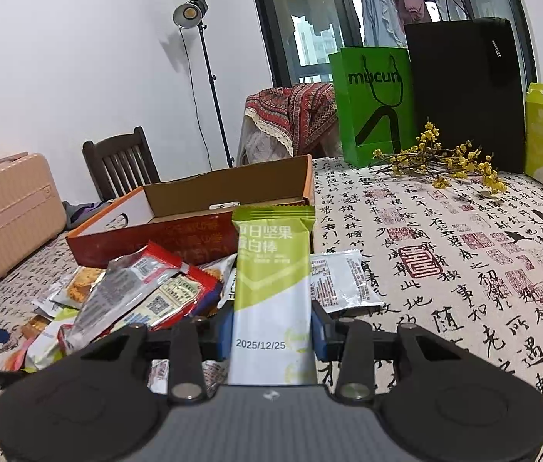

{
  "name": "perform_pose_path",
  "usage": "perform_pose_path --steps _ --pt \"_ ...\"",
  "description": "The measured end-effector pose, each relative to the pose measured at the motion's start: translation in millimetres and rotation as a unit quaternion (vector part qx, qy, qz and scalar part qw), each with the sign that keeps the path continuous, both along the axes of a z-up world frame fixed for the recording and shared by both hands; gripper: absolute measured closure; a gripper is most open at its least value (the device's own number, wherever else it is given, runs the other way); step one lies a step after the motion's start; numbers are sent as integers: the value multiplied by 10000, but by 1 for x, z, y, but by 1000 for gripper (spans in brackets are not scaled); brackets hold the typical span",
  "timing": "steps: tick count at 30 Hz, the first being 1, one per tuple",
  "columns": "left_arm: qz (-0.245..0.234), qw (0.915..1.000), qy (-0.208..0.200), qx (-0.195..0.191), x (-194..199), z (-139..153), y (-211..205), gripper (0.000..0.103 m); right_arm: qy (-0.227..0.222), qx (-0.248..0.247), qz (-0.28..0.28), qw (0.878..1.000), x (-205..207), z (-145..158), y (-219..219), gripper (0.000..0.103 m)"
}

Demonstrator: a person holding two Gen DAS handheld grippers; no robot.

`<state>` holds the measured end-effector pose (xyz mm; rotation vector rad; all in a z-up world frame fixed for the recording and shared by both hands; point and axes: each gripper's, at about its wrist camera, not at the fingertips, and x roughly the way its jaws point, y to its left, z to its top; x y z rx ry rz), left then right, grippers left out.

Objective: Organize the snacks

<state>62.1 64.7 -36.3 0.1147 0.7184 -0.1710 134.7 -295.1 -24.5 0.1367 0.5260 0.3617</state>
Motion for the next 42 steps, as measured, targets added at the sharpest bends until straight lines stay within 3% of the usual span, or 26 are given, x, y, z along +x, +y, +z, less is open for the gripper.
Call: perform_pose_path --steps 2,5,12,19,27,34,42 --pt "-41 9997 81 -217 4 -2 8 0 -8 8 -3 10000 -2 0 -1 65" --pt "16 9997 71 -226 7 -1 10 1 -18 8 -16 10000 -3 1 -1 64" --pt "102 9993 -56 -357 -2 3 13 31 7 33 28 10000 -4 0 1 64" --pt "218 9986 -202 -431 -19 7 11 35 -32 64 91 9999 -6 1 3 65" --pt "353 9950 -842 -407 -25 38 3 35 -233 60 149 9996 -9 13 6 64" --pt "573 9873 -1343 -629 12 77 -13 35 -538 66 183 9984 13 38 17 64" --pt "1091 9777 -1542 -918 95 117 -32 34 -666 114 150 9976 75 72 41 64"
